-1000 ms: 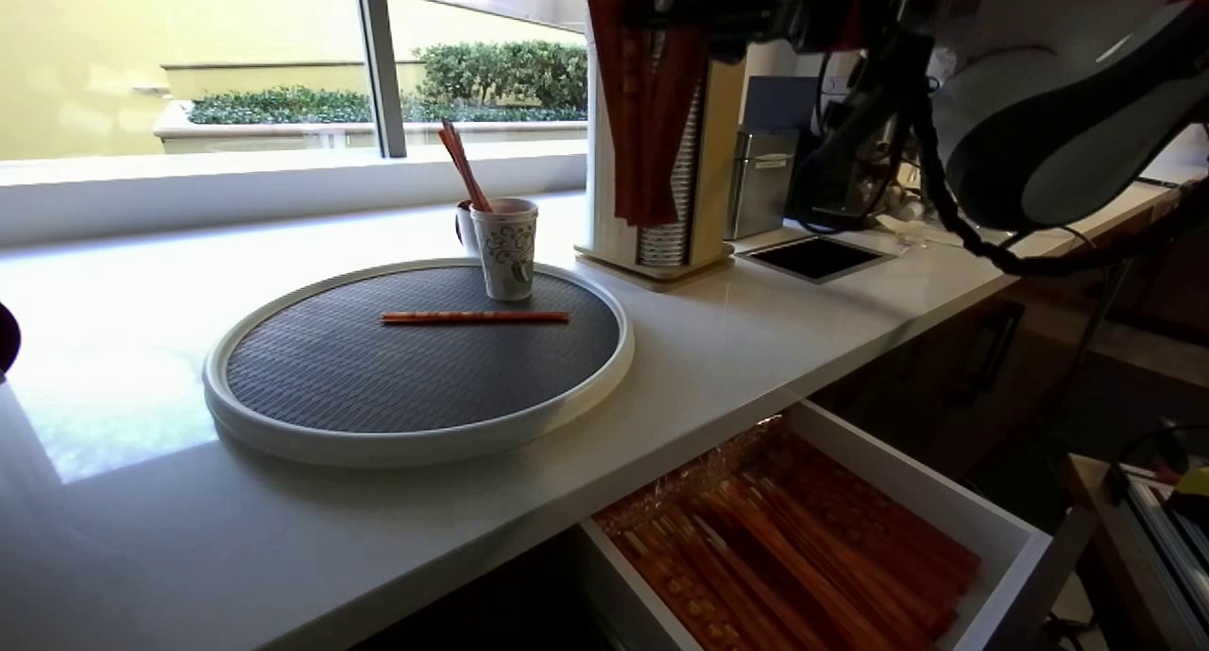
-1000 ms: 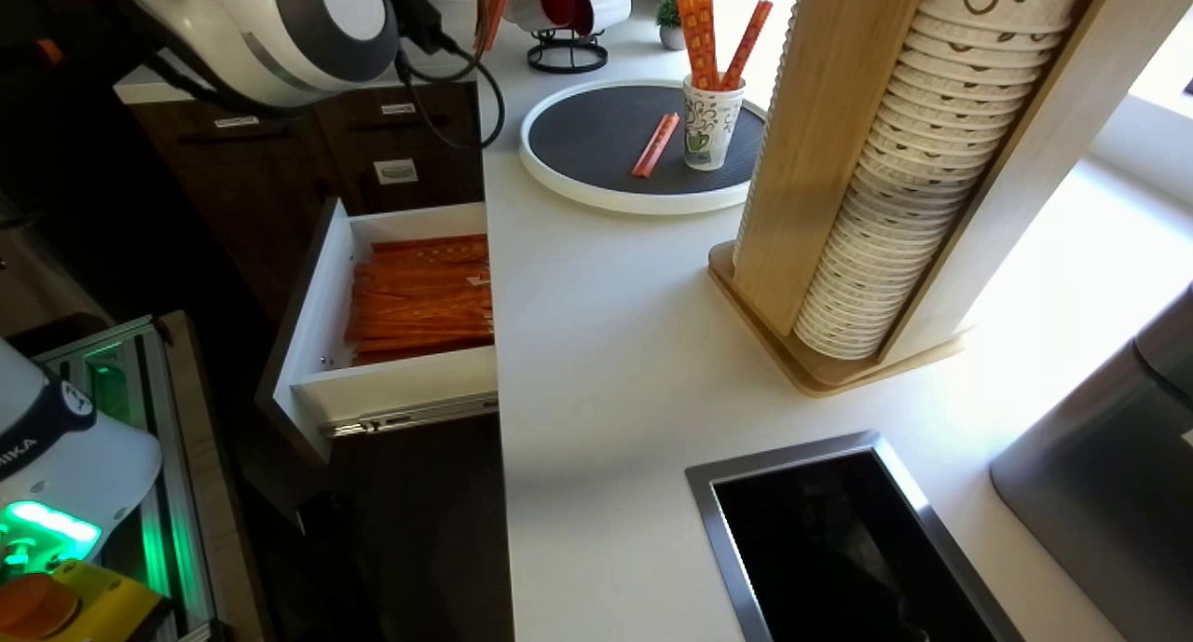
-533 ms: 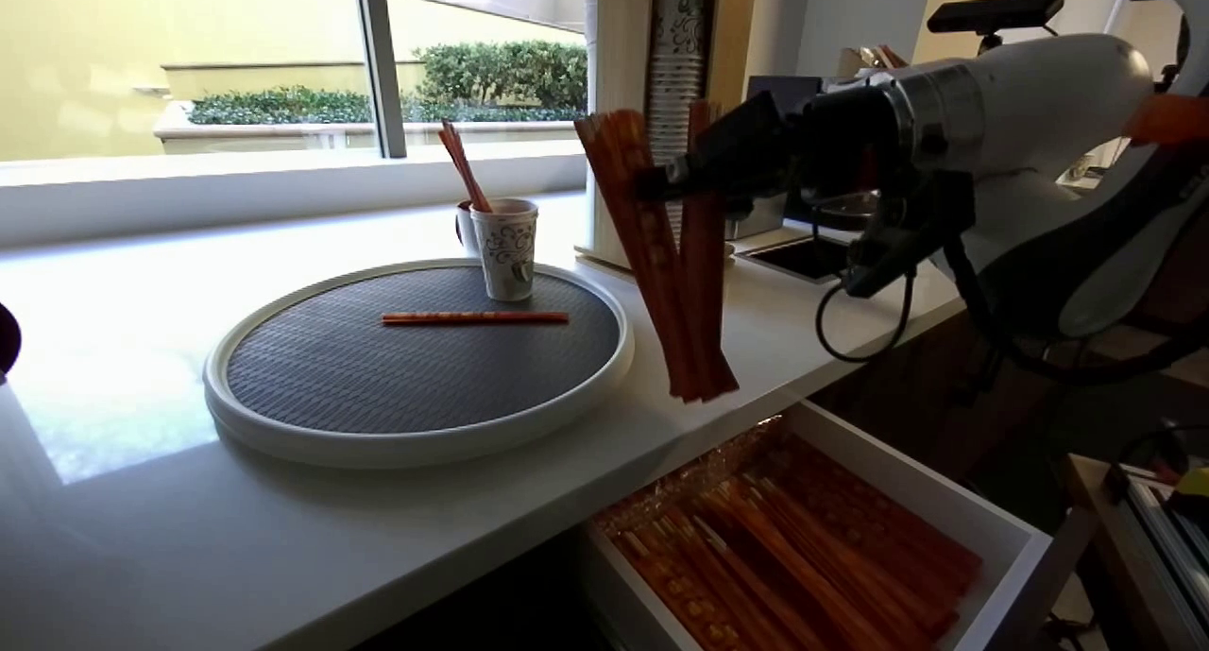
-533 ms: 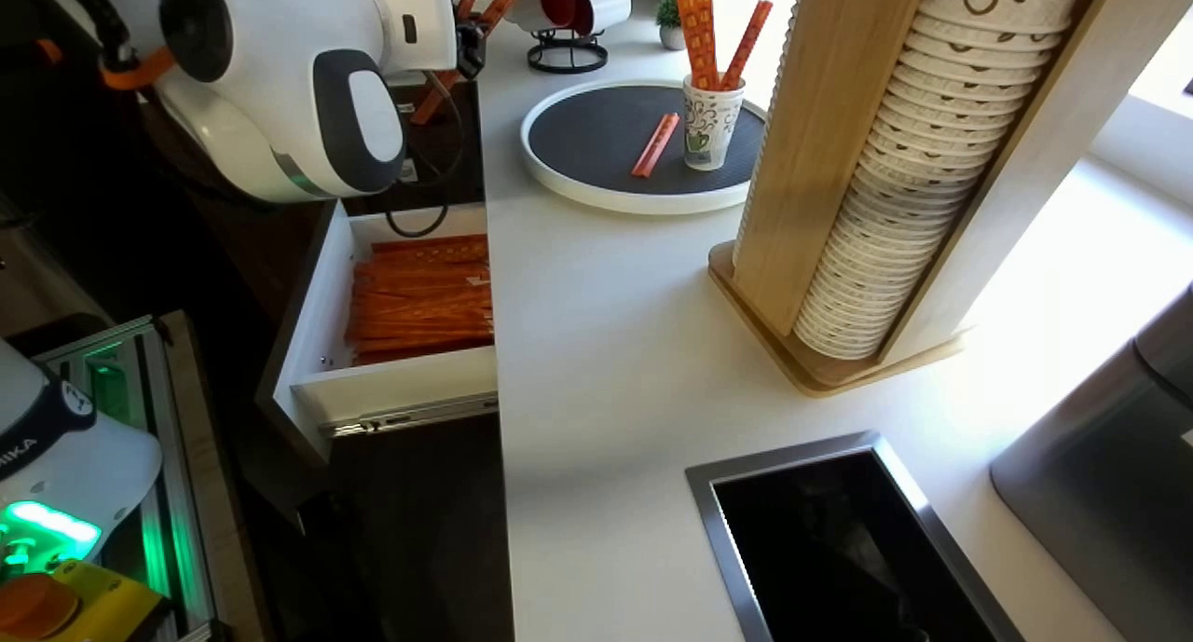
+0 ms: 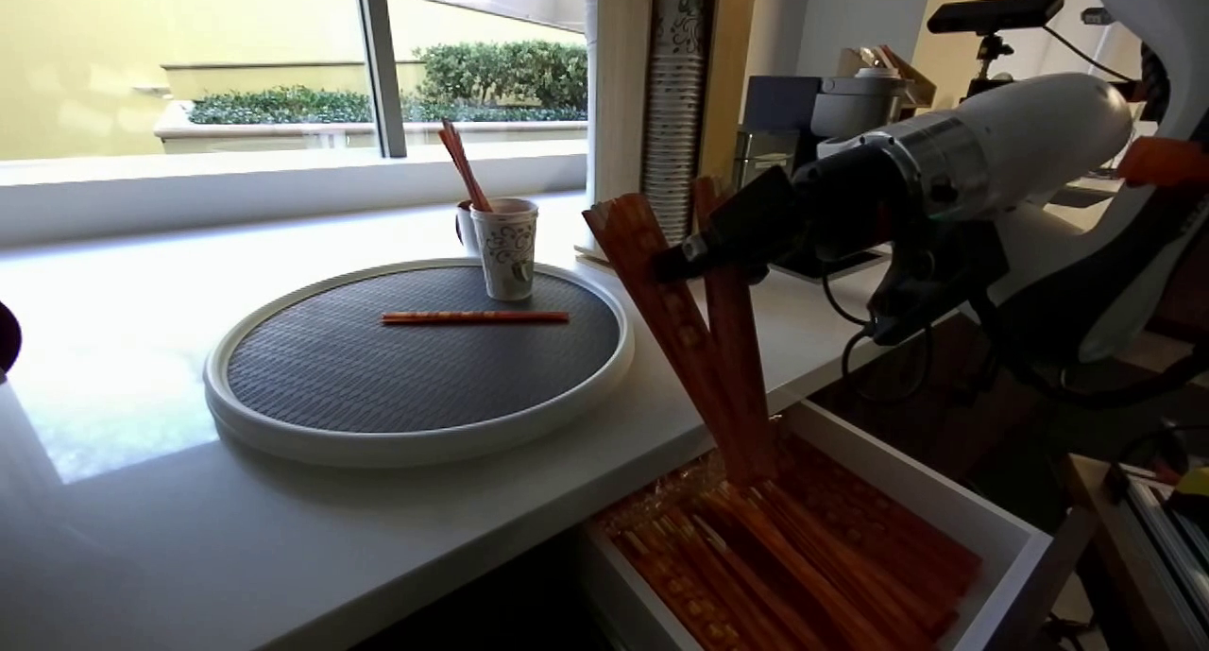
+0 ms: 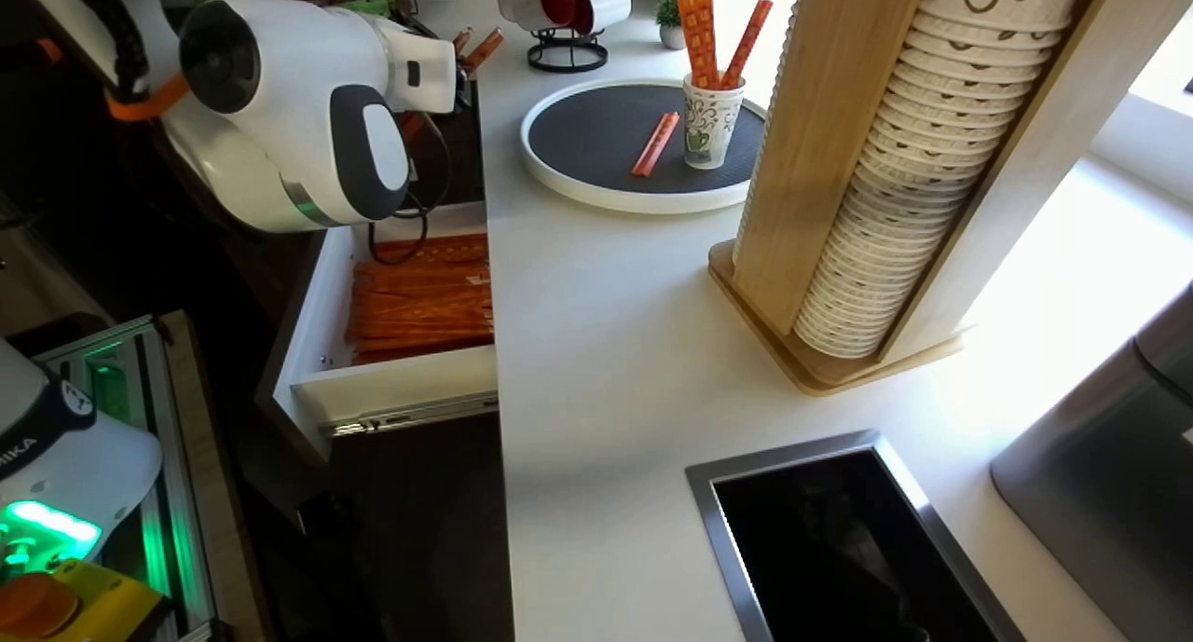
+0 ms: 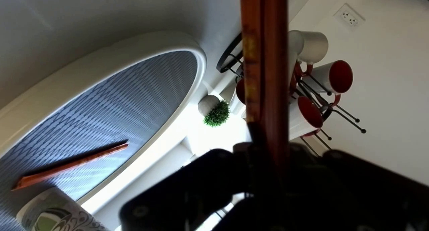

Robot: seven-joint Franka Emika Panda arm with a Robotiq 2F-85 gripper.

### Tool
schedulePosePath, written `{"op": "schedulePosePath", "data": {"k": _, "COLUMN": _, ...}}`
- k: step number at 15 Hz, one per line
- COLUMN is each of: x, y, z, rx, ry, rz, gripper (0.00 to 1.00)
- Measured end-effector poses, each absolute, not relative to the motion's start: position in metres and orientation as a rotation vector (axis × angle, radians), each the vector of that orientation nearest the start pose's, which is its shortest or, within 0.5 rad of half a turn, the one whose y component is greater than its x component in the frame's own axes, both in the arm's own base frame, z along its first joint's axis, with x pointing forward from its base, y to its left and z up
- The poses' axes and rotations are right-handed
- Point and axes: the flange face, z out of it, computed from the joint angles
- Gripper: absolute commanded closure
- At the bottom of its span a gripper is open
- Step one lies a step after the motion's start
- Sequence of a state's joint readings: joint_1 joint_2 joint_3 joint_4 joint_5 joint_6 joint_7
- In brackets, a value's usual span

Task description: Pick up some orange packs from the coffee cup and place them in the open drawer.

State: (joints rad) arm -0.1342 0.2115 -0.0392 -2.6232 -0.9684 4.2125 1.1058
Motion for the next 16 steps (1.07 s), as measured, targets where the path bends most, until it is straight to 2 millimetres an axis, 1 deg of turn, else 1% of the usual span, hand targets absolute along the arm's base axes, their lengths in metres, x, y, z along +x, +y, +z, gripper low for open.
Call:
{"op": "schedulePosePath", "data": {"k": 4, "x": 0.421, "y": 0.044, "z": 0.326, "rx": -2.051, "ry": 0.141, "rz": -1.051, "gripper": 0.98}}
{"op": "schedulePosePath", "data": {"k": 6, "x": 0.418, "y": 0.048, "z": 0.315, "rx": -2.064, "ry": 0.134, "rz": -1.002, "gripper": 0.98}}
{"op": "schedulePosePath", "data": {"k": 9, "x": 0.408, "y": 0.049, "z": 0.291, "rx": -2.093, "ry": 0.132, "rz": -0.914, "gripper": 0.98}}
{"op": "schedulePosePath", "data": {"k": 12, "x": 0.4, "y": 0.04, "z": 0.271, "rx": -2.121, "ry": 0.146, "rz": -0.858, "gripper": 0.98}}
{"op": "schedulePosePath", "data": {"k": 16, "x": 0.391, "y": 0.023, "z": 0.253, "rx": -2.157, "ry": 0.147, "rz": -0.82, "gripper": 0.98}}
